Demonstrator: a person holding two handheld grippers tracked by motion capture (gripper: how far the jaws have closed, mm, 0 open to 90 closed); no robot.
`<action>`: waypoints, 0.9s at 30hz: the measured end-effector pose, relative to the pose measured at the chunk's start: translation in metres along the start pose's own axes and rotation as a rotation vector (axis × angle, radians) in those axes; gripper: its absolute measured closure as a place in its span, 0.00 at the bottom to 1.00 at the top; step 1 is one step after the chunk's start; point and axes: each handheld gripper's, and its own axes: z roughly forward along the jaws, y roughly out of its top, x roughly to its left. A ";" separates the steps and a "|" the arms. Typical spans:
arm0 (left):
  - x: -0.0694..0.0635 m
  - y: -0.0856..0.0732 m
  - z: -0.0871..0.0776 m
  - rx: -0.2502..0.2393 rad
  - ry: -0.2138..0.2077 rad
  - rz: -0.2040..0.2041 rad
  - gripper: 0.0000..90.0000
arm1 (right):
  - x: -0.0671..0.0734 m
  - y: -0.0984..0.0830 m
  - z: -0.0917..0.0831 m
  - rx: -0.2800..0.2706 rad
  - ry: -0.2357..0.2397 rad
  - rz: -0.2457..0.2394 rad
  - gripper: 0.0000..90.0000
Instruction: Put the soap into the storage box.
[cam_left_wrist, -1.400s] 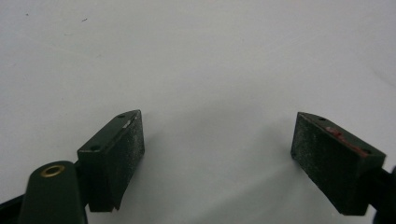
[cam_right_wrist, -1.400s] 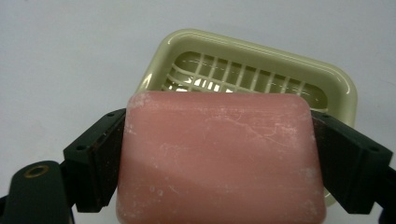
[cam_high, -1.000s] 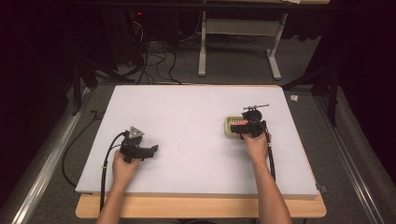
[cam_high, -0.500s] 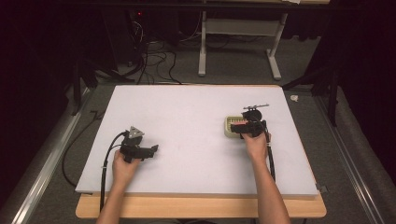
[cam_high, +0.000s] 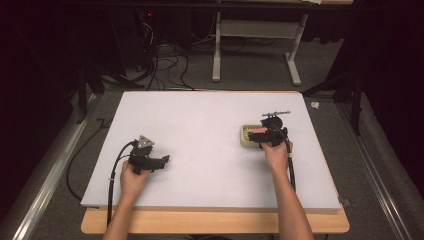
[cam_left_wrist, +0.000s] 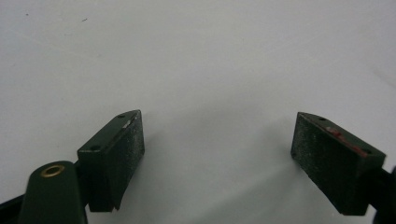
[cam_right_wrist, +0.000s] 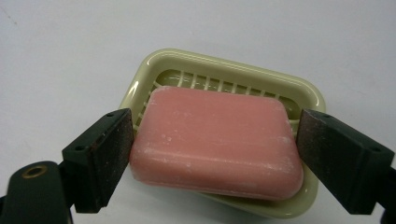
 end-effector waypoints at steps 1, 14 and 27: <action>0.000 0.000 0.000 0.000 0.000 0.000 0.20 | 0.000 0.000 0.000 -0.004 0.000 -0.001 0.14; 0.000 0.000 0.000 0.000 0.000 0.000 0.20 | 0.001 0.000 -0.016 -0.057 0.019 -0.021 0.16; 0.000 0.000 0.000 0.000 0.001 0.000 0.20 | 0.001 -0.002 -0.043 -0.136 0.028 -0.038 0.18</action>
